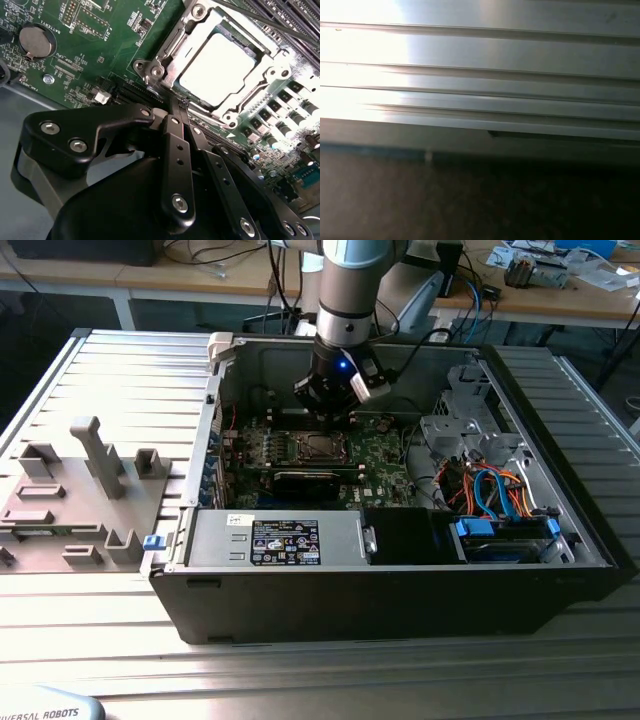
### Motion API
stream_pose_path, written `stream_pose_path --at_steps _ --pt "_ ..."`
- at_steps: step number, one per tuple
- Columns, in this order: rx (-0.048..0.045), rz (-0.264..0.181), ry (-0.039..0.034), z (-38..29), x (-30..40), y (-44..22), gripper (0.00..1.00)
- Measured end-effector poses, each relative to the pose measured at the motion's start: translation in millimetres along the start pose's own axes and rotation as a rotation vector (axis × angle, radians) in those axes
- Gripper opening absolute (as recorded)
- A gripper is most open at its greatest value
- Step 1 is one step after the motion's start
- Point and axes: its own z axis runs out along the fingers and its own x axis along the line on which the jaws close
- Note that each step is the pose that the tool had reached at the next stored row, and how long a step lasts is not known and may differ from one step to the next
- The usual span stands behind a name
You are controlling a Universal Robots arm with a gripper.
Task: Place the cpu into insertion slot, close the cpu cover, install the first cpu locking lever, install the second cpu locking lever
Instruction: 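Install the first cpu locking lever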
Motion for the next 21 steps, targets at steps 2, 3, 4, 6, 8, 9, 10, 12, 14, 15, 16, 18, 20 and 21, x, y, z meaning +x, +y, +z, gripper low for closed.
stream_pose_path --at_steps 2,3,4,6,8,9,10,12,14,15,16,18,20,21 --pt "-0.0001 0.0 -0.0001 0.0 0.0 -0.5 0.11" --pt "-0.0002 0.0 -0.0001 0.0 0.0 -0.8 0.11" --pt "-0.0004 0.0 -0.0001 0.1 -0.1 -1.0 0.11" --pt "-0.0008 0.0 0.0 0.6 -0.7 -1.1 0.11" --pt "-0.0002 0.0 0.0004 1.1 -1.5 -1.2 0.11" --pt "0.0 0.0 0.0005 1.2 -1.9 -1.0 0.11" --pt "-0.0002 0.0 0.0002 1.3 -2.3 -0.7 0.11" --pt "-0.0006 0.0 0.0002 1.4 -2.6 0.3 0.11" --pt "-0.0006 0.0 0.0001 1.3 -2.7 0.7 0.11" --pt "-0.001 0.0 -0.0001 0.7 -2.7 0.8 0.11" --pt "-0.0016 0.0 -0.0007 -0.1 -2.8 0.9 0.11" --pt "-0.0007 0.0 0.0001 -4.0 -2.5 0.8 0.11" --pt "-0.0007 0.0 0.0001 -6.0 -2.4 0.5 0.11" --pt "-0.0008 0.0 0.0 -6.1 -2.4 -0.2 0.11"
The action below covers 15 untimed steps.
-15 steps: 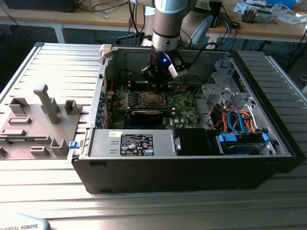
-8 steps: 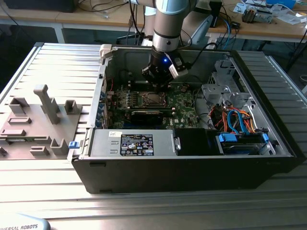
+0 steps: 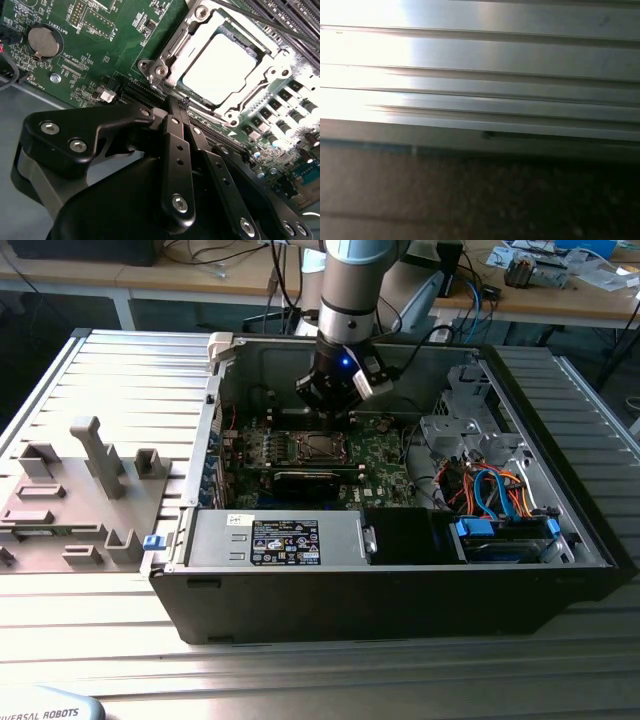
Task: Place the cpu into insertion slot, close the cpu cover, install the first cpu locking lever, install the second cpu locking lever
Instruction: 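Install the first cpu locking lever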
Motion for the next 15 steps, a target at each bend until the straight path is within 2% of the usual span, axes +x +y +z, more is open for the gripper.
stream_pose_path --at_steps 2,4,9,15 --pt "0.0002 0.0 0.0001 -0.1 0.2 -3.1 0.11" --pt "0.0002 0.0 0.0001 -0.3 0.7 -10.0 0.11" --pt "0.0002 0.0 0.0001 -0.5 1.4 -21.6 0.11" --pt "0.0009 0.0 0.0002 -0.6 1.6 -24.9 0.11"
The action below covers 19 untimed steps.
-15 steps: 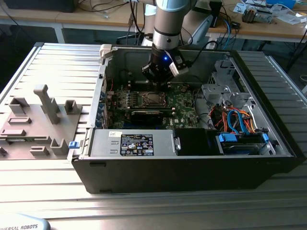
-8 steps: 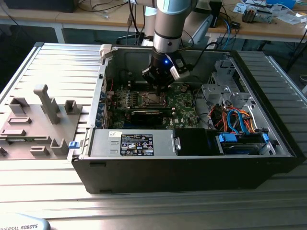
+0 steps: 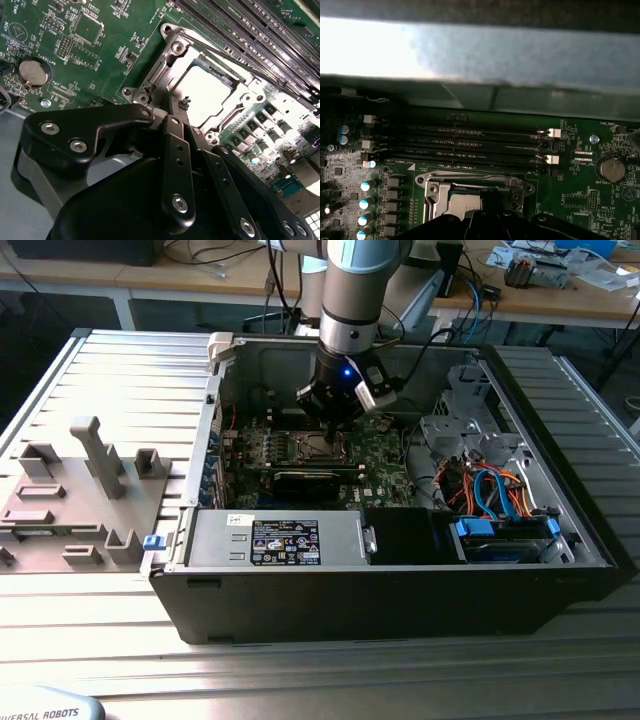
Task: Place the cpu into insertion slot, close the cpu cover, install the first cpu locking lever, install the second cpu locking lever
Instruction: 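Install the first cpu locking lever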
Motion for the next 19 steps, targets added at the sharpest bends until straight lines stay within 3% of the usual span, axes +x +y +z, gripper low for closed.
stream_pose_path --at_steps 18,19 --pt "0.0008 0.0 0.0 -3.2 0.1 0.0 0.11" --pt "0.003 0.0 0.0002 -7.6 0.2 0.1 0.11"
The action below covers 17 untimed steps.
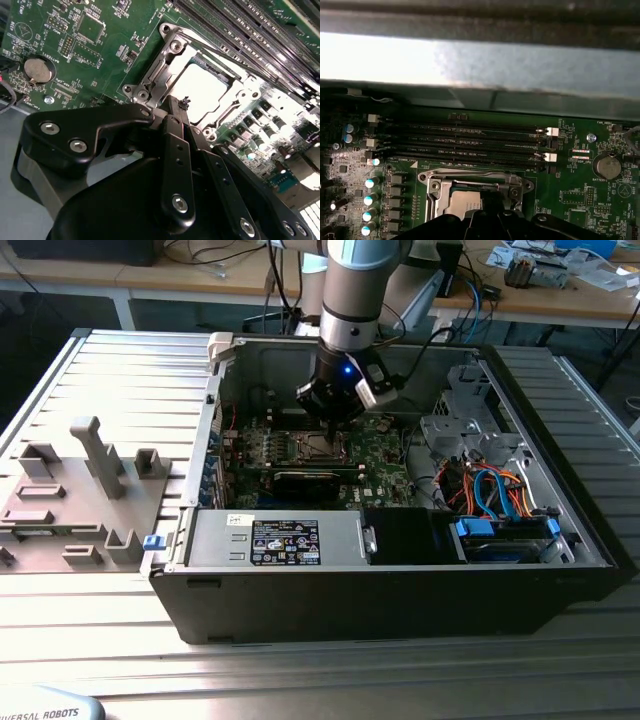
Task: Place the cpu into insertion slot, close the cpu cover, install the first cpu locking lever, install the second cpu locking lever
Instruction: 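Install the first cpu locking lever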
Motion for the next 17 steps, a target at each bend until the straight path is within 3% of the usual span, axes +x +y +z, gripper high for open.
stream_pose_path --at_steps 1,2,3,17 --pt "0.003 0.0 0.0001 -7.5 0.2 0.1 0.11" --pt "0.009 0.0 0.0005 -19.6 0.6 0.3 0.11" --pt "0.0105 0.0 0.0006 -22.0 0.7 0.4 0.11" --pt "0.0174 0.001 0.0011 -35.9 1.2 0.5 0.11"
